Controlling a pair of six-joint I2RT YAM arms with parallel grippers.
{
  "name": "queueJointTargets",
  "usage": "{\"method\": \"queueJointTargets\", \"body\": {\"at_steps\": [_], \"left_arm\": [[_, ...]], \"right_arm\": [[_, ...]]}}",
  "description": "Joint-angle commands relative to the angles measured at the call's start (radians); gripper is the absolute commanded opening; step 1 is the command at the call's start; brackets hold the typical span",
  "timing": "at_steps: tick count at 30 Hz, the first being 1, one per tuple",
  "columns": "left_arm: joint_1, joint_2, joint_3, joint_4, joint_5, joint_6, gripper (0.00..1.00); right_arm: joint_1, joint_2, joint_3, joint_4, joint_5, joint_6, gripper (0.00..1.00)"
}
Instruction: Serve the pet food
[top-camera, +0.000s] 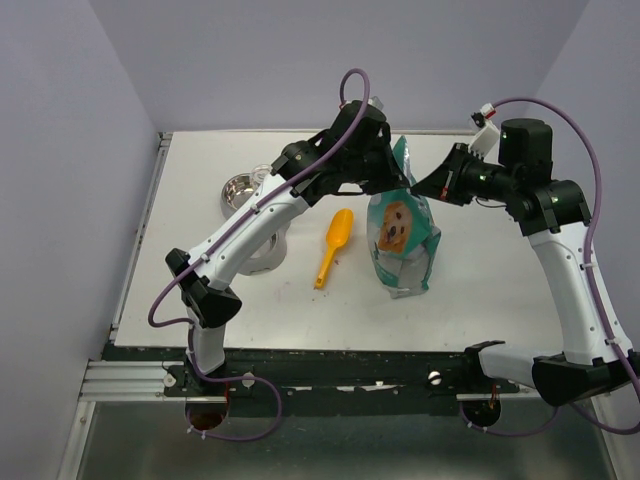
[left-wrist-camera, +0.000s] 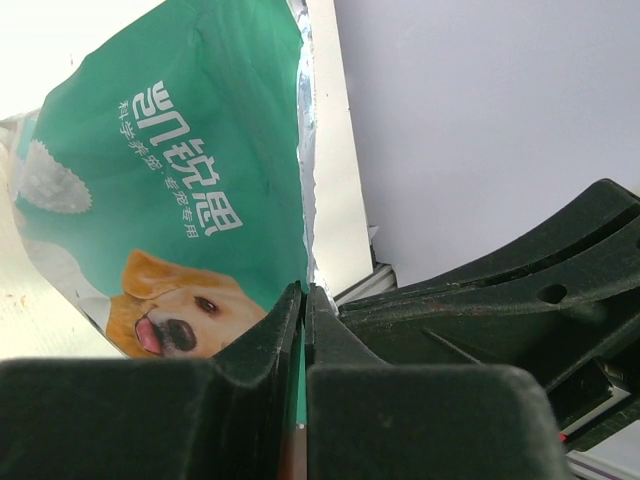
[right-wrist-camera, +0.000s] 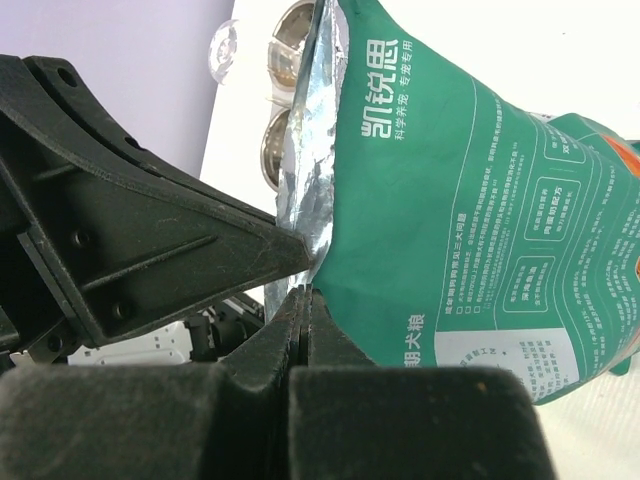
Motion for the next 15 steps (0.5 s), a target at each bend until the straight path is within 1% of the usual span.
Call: {"method": "queueJointTargets", "body": {"at_steps": [1, 2, 3, 5, 8, 10, 15], "left_arm": [[-0.007, -0.03, -0.043, 0.026, 0.005, 0.016, 0.01], [-0.007, -0.037, -0.054, 0.063, 0.027, 0.02, 0.02], [-0.007, -0.038, -0.057, 0.083, 0.038, 0.018, 0.06], [-0.007, -0.04, -0.061, 0.12, 0.059, 0.016, 0.1], [-0.007, -0.038, -0.046, 0.118, 0.061, 0.016, 0.16], [-0.005, -0.038, -0.051, 0.112, 0.059, 0.014, 0.18], [-0.004, -0.046, -0.058, 0.111, 0.064, 0.024, 0.24]], "right_arm": [[0.004, -0.003, 0.004, -0.048, 0.006, -0.038, 0.0], [0.004, -0.003, 0.003, -0.042, -0.003, -0.041, 0.01], [0.004, -0.003, 0.001, -0.039, -0.018, -0.038, 0.03], [0.004, -0.009, -0.015, -0.015, -0.055, -0.02, 0.11], [0.003, -0.02, -0.04, 0.03, -0.09, 0.009, 0.17], [0.004, -0.016, -0.049, 0.047, -0.104, 0.014, 0.19], [0.004, -0.015, -0.075, 0.091, -0.141, 0.035, 0.2]]}}
